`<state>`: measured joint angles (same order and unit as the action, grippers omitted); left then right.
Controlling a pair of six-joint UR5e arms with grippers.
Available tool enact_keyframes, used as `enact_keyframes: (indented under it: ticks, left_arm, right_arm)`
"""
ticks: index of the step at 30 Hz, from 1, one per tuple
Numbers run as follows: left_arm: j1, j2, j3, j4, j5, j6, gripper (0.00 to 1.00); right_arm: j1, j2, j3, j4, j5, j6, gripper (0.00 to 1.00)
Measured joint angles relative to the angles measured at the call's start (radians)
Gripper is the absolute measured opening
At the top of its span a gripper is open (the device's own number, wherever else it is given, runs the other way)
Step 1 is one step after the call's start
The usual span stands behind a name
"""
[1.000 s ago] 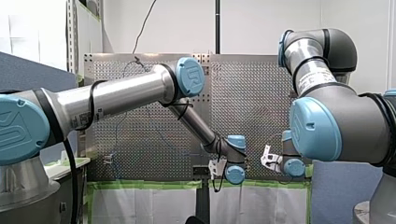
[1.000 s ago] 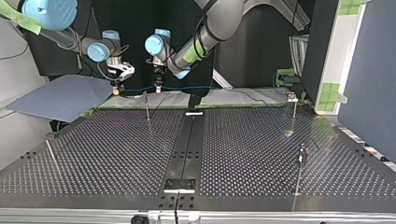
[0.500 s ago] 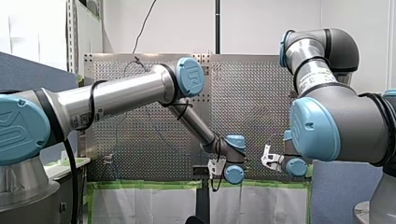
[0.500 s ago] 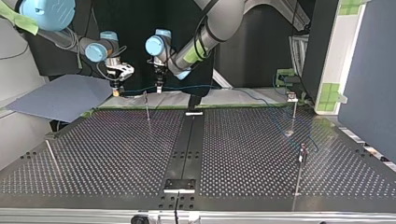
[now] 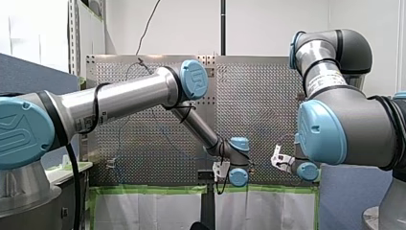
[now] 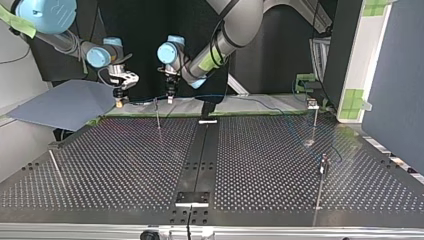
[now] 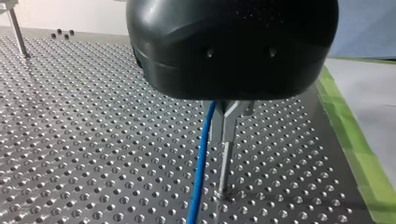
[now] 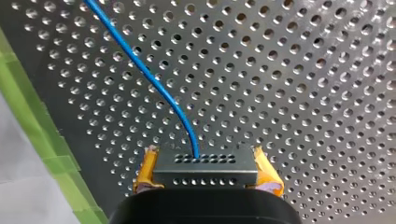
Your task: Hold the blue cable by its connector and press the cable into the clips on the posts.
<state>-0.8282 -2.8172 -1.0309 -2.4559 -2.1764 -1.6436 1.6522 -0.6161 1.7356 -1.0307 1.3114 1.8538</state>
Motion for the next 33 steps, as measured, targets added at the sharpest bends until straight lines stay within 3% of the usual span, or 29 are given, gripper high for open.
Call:
enact_keyframes:
  ticks: [5,33]
  left_arm:
    - [0.000,-0.001,0.004,0.000,0.011,-0.003,0.00]
    - [0.041,-0.016,0.096,-0.044,0.057,-0.039,0.00]
  right_arm:
    - [-0.005,0.001,-0.011,0.000,-0.001,0.012,0.00]
    - [-0.005,0.005,-0.053,-0.001,-0.001,0.028,0.00]
